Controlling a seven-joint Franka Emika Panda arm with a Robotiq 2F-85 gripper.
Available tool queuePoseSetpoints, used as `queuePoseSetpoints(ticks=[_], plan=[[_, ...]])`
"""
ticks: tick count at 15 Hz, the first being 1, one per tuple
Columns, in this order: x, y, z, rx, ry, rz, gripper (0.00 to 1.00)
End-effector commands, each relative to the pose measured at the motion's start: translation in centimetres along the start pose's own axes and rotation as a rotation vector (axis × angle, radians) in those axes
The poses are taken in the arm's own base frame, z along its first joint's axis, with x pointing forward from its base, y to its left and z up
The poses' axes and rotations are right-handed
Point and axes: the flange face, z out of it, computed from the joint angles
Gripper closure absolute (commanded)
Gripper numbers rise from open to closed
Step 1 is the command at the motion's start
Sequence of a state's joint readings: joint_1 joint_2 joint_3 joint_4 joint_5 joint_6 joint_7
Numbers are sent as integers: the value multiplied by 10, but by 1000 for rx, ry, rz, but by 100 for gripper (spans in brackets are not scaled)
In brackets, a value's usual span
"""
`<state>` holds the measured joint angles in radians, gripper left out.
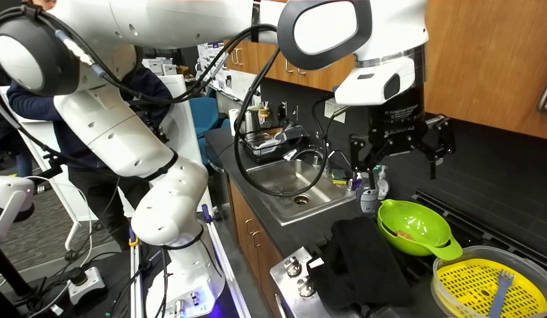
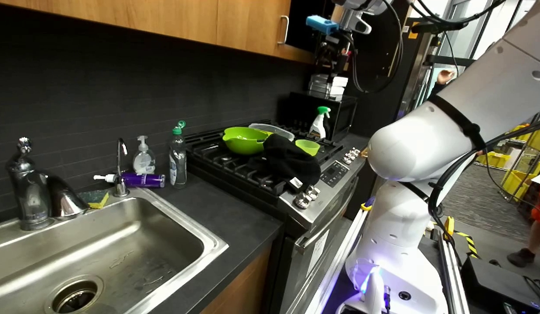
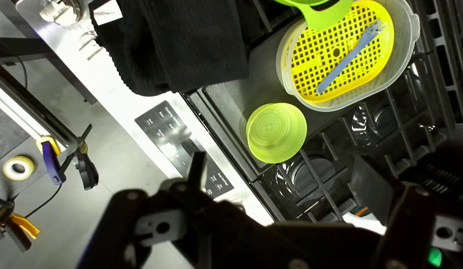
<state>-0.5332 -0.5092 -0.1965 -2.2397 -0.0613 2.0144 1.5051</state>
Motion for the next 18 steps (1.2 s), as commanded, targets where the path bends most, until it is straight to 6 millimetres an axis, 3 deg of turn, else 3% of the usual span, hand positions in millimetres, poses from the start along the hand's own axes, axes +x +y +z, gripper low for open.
queuePoseSetpoints(ticks=[1, 13, 18], plan=[[0, -1, 0, -1, 0, 0, 0], [0, -1, 0, -2, 0, -1, 0], [6, -11, -5, 113, 82, 44, 0]])
